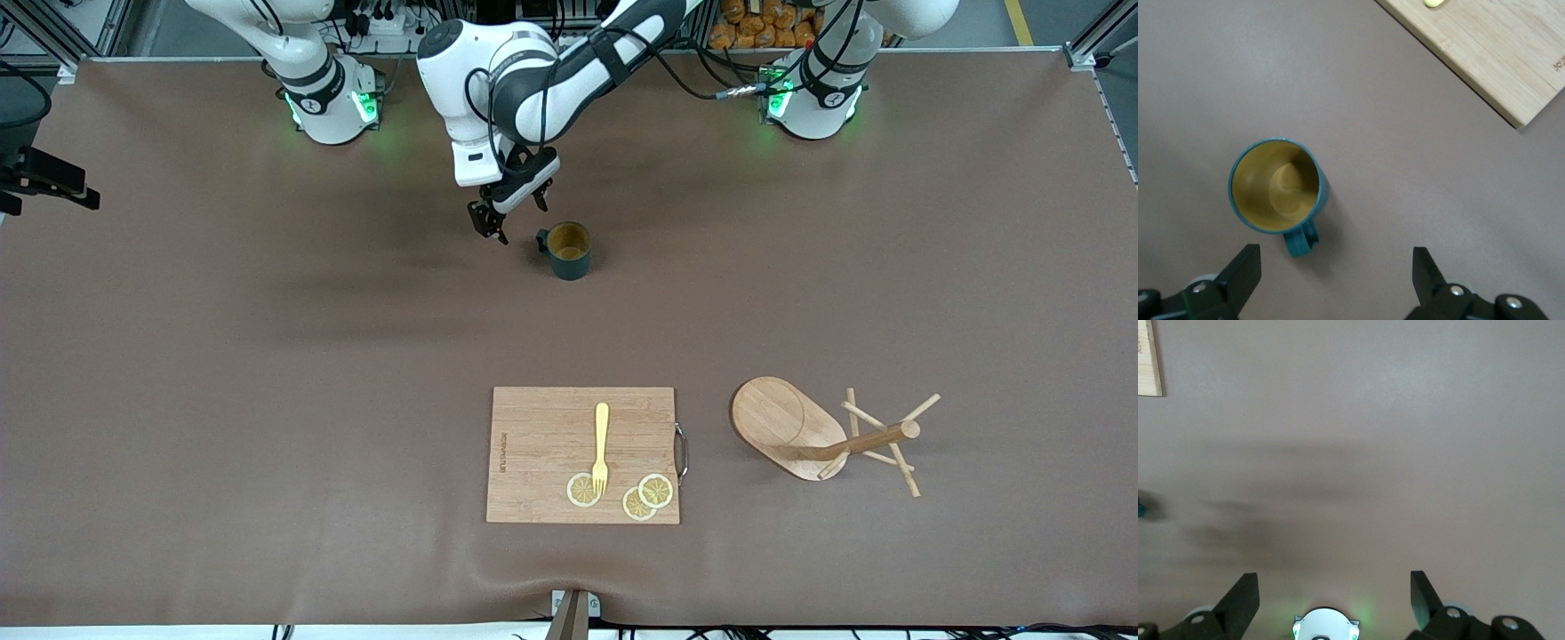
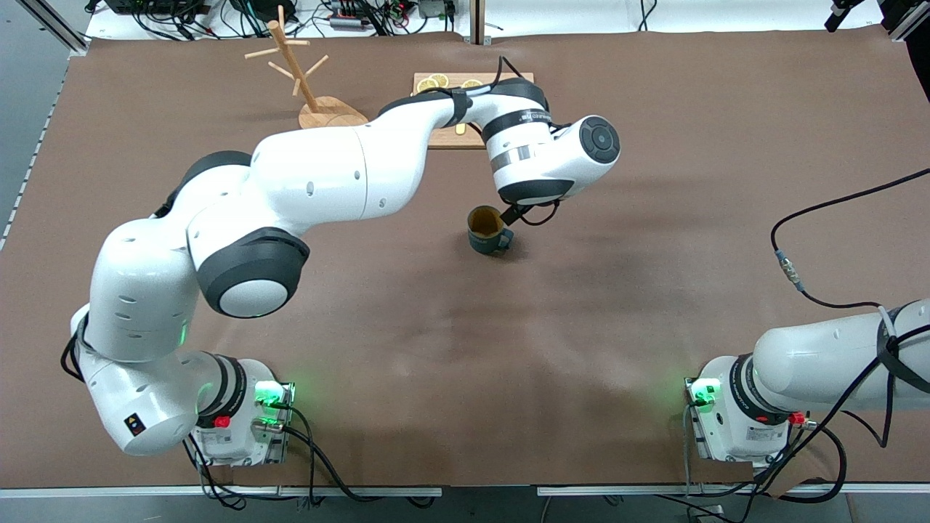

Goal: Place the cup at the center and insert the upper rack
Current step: 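Move the left gripper above the mug handle, then lower the left gripper and close it on the mug handle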

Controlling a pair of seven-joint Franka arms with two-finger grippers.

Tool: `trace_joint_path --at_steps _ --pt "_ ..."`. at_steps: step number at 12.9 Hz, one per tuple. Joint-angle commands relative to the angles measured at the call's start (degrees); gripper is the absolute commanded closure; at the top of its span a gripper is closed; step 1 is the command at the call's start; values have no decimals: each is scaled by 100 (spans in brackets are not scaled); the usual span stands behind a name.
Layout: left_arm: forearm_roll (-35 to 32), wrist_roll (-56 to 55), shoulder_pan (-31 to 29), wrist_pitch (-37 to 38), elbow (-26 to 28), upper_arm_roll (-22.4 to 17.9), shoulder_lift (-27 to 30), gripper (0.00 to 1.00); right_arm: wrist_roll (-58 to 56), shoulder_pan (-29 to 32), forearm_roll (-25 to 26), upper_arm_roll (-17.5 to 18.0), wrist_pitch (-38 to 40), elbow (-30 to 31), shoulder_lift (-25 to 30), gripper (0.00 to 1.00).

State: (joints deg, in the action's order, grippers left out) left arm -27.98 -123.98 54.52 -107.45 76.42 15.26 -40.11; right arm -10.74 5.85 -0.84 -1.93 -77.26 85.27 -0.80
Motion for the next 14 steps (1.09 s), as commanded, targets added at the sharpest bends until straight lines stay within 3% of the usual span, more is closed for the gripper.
trace_joint_path --at_steps 1,8,14 --pt "20 -257 120 32 -189 -85 -59 0 98 4 5 8 62 147 159 0" --pt "285 -923 251 -373 -206 -102 -629 0 308 4 5 17 150 139 124 0" --pt "241 -2225 691 -452 -189 -515 -1042 2 318 -5 5 17 265 104 124 0"
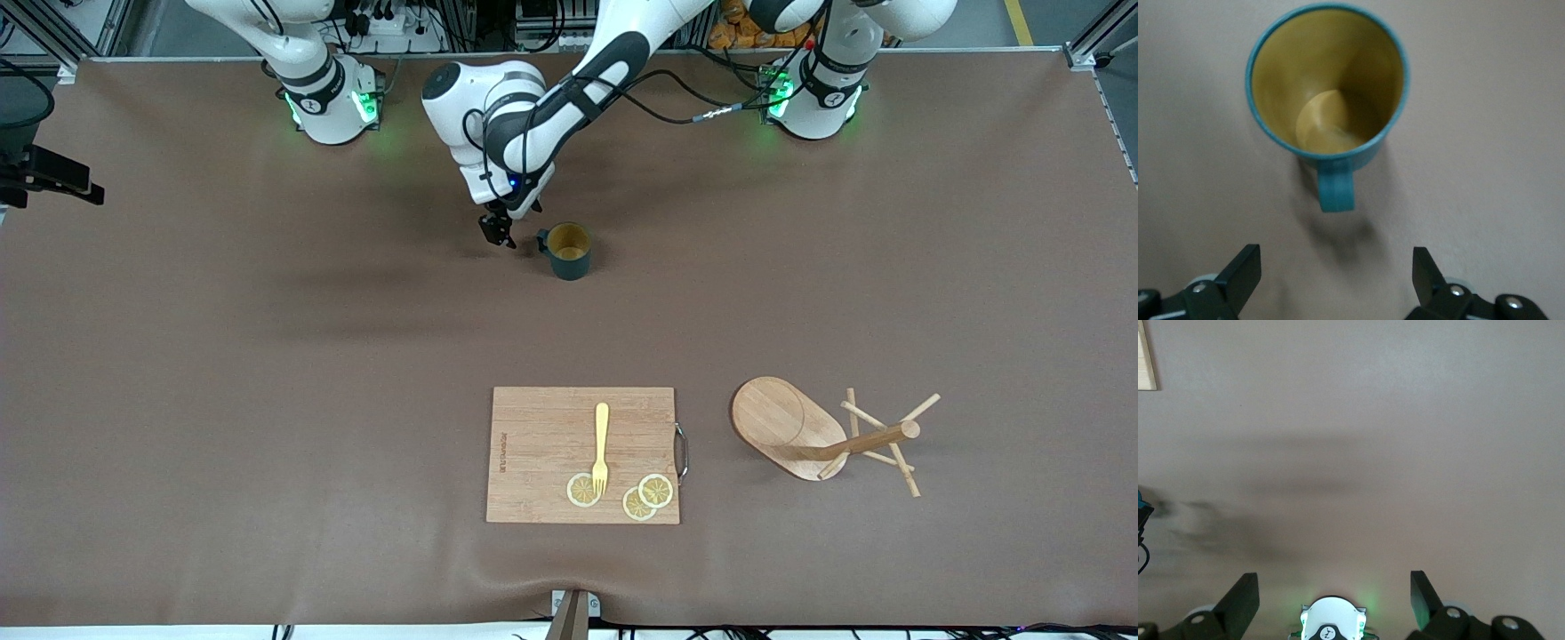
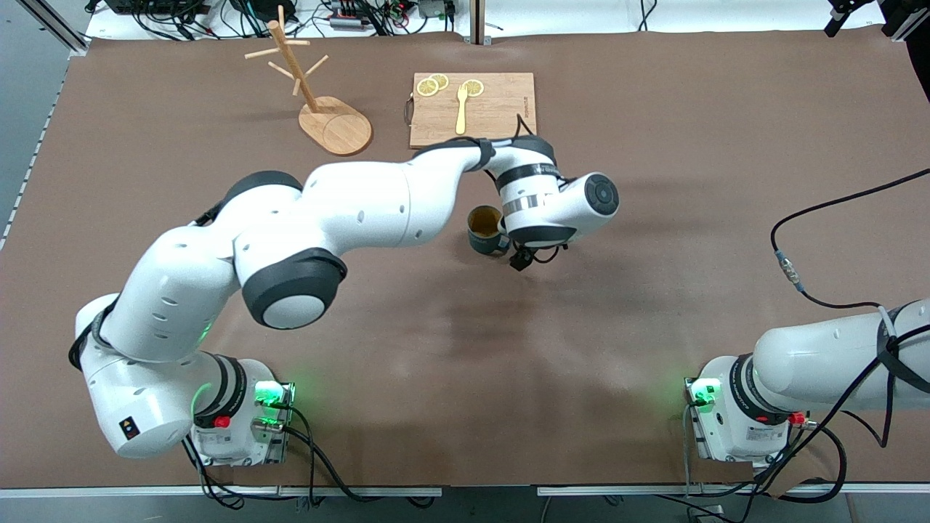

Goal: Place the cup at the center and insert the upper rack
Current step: 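Lower the left gripper and close it on the mug handle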

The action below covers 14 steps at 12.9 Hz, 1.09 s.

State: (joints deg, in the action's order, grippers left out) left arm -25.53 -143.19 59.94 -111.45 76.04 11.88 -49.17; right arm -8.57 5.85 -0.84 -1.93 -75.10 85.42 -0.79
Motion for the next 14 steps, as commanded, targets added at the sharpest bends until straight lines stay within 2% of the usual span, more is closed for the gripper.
trace_joint_path --at_steps 1,5,6,7,10,14 --pt "-5 -420 149 -52 -151 -186 -145 2 101 -5 -3 26 48 72 123 0" --pt "-14 -702 149 -52 -150 -274 -241 4 101 -13 -12 35 48 36 97 0" --pt "4 -685 167 -61 -159 -396 -277 7 92 -13 -30 43 48 28 97 0" --pt "-5 -676 176 -78 -159 -406 -277 15 101 -13 -30 35 40 28 97 0" --pt "-14 -658 176 -87 -150 -415 -321 17 66 -5 -30 35 40 -25 88 0" --pt "-14 -641 176 -87 -151 -415 -321 37 101 -22 -30 35 40 -34 71 0"
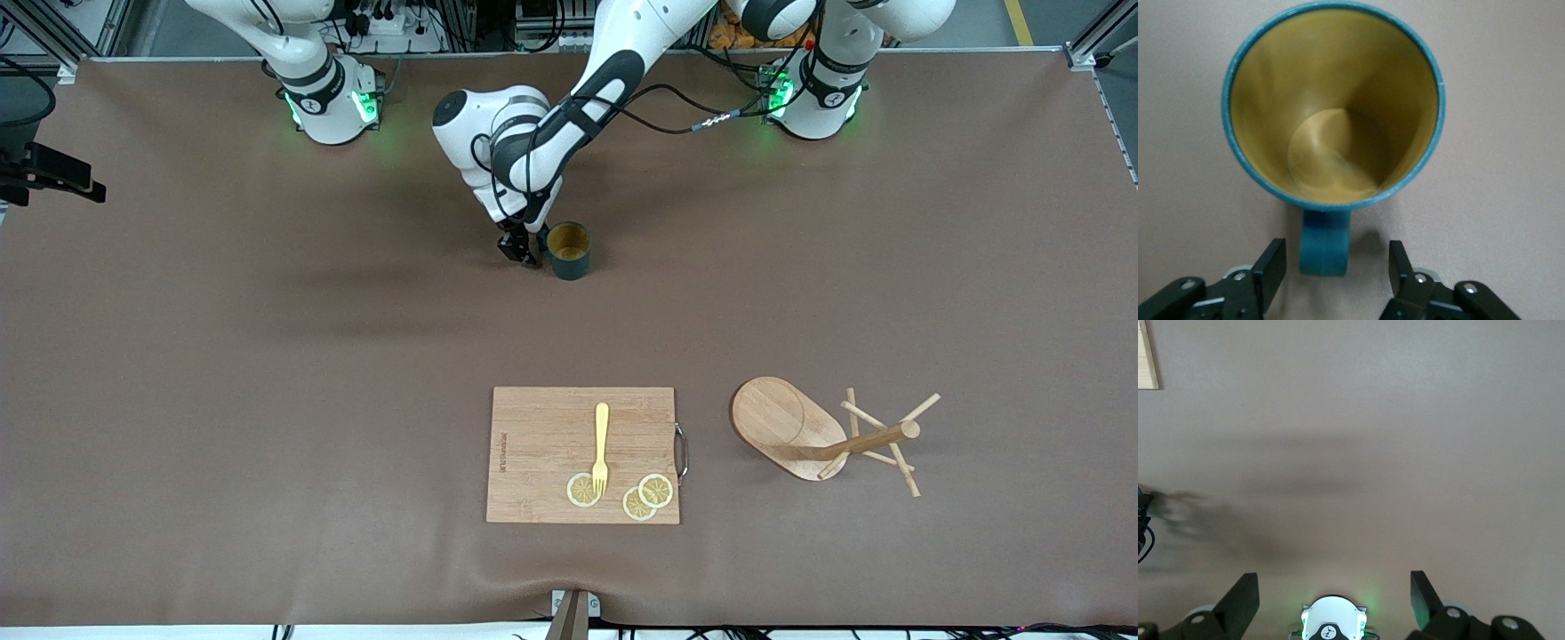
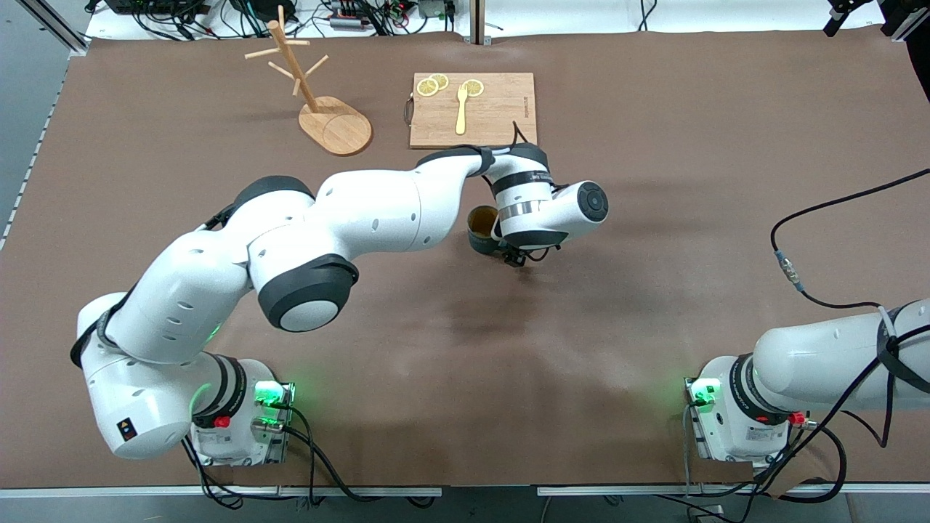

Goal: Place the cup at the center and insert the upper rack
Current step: 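Lower the left gripper and close it on the mug handle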

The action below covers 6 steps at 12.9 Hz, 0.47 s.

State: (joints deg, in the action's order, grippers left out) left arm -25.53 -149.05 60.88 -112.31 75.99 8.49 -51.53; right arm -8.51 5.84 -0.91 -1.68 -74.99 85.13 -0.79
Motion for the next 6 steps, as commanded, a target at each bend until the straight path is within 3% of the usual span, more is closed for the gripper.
trace_joint_path --at_steps 1,2,6 --pt "-14 -46 82 -1 -146 -75 -86 42 95 -22 -23 10 29 -5 71 0" --pt "-14 -28 82 8 -137 -75 -86 50 95 -30 -32 10 29 -5 71 0" --pt "-14 -19 82 43 -146 -84 -51 53 95 -66 -23 10 20 -5 62 0"
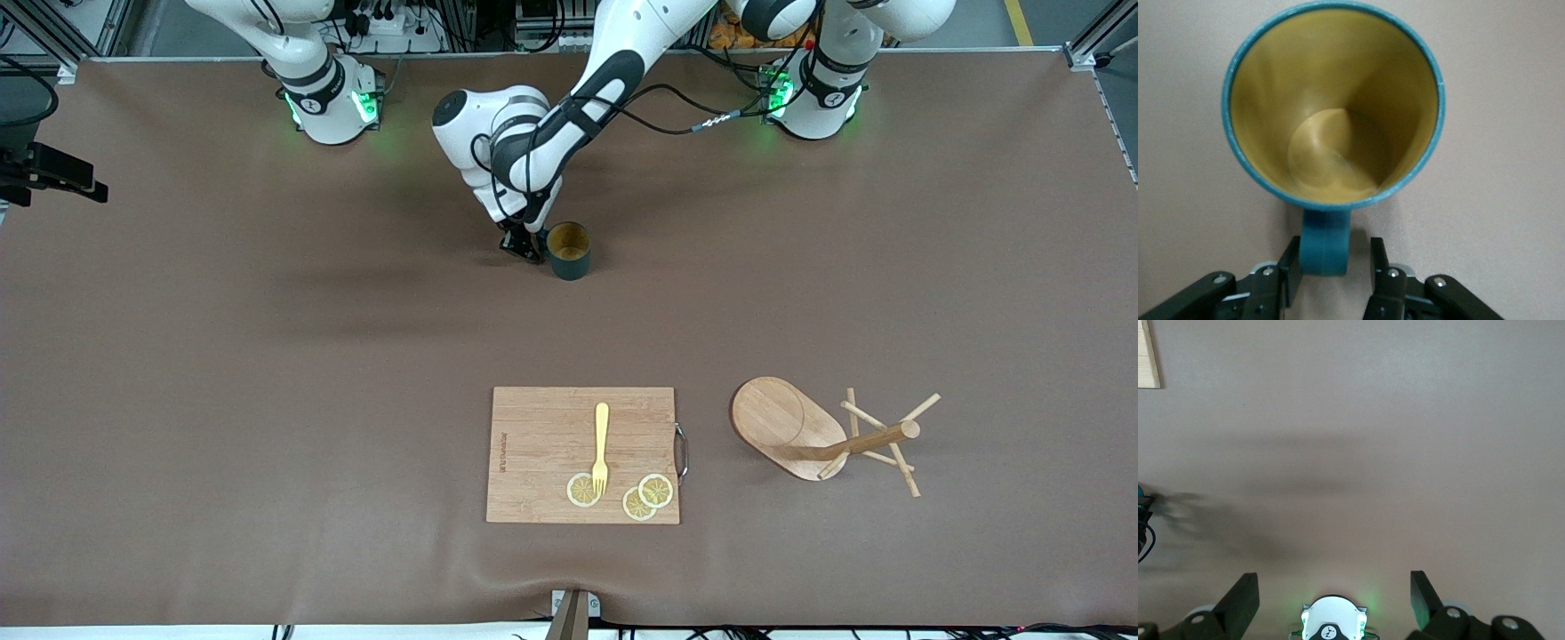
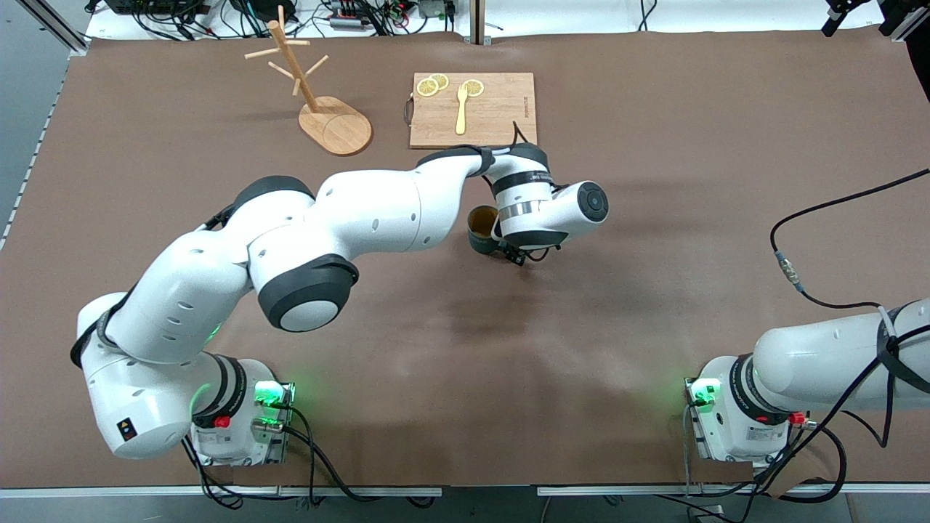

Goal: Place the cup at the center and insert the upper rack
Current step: 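Lower the left gripper and close it on the mug handle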

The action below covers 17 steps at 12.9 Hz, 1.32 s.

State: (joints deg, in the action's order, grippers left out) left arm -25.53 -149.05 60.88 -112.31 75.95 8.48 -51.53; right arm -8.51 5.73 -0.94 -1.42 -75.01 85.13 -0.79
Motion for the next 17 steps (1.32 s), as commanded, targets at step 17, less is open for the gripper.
trace_joint_path --at_steps 17 --pt "-5 183 55 350 -150 -75 135 67 60 -125 -21 -16 12 -5 62 0"
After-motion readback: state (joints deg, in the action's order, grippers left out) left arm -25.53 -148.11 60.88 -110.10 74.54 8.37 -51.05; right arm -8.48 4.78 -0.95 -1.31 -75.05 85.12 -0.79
